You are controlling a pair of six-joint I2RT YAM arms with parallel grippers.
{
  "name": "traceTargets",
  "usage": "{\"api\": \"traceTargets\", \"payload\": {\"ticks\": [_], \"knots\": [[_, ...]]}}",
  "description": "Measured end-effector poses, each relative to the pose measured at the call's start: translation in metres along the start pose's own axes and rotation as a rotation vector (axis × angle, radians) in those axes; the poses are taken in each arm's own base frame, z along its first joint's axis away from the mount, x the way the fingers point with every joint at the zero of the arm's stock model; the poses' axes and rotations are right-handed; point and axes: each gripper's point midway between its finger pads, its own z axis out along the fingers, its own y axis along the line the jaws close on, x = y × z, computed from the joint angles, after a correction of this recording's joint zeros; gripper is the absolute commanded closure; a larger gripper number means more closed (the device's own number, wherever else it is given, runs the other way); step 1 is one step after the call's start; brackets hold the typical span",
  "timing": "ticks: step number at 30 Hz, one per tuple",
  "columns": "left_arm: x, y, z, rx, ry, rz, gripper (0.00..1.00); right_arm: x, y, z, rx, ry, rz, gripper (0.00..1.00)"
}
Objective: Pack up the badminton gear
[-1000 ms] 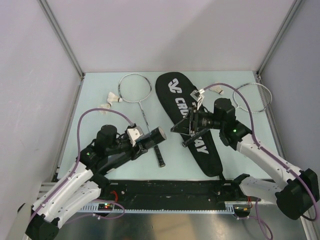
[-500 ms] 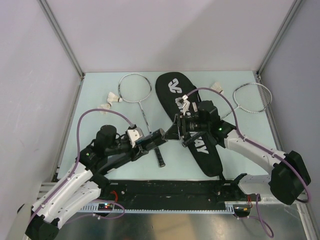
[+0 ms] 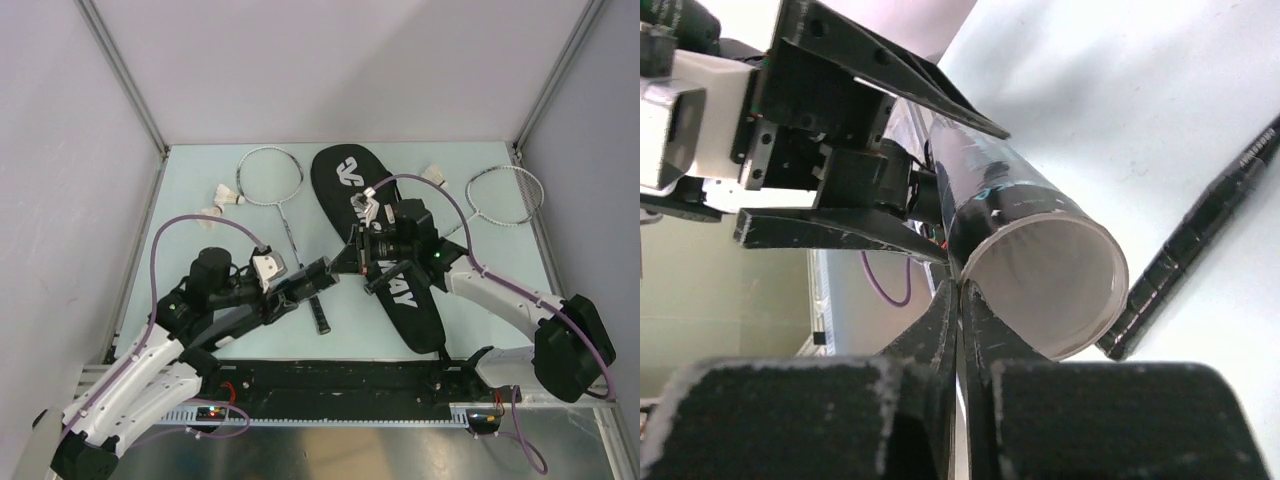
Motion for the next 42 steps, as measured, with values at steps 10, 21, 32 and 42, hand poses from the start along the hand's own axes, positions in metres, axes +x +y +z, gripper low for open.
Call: {"api": "traceTargets", "payload": {"ticks": [10,21,32,42], "knots": [[-0.022,0.004,-0.002,-0.007,-0.029,-0.005,0.07,-0.019,0.01,-0.022,0.015,-0.076,-0.023,1.0],[0.012,0.01,0.013,0.015,0.12,-0.04,0.13,-0.019,0.016,-0.027,0.013,-0.082,-0.028,1.0],[0.02,0.005,0.018,0.075,0.147,0.011,0.55,-0.015,0.016,-0.029,0.021,-0.072,-0.027,0.67],[0.018,0.003,0.014,0.071,0.14,0.019,0.61,0.0,0.009,-0.034,0.003,-0.035,-0.033,0.93]]}}
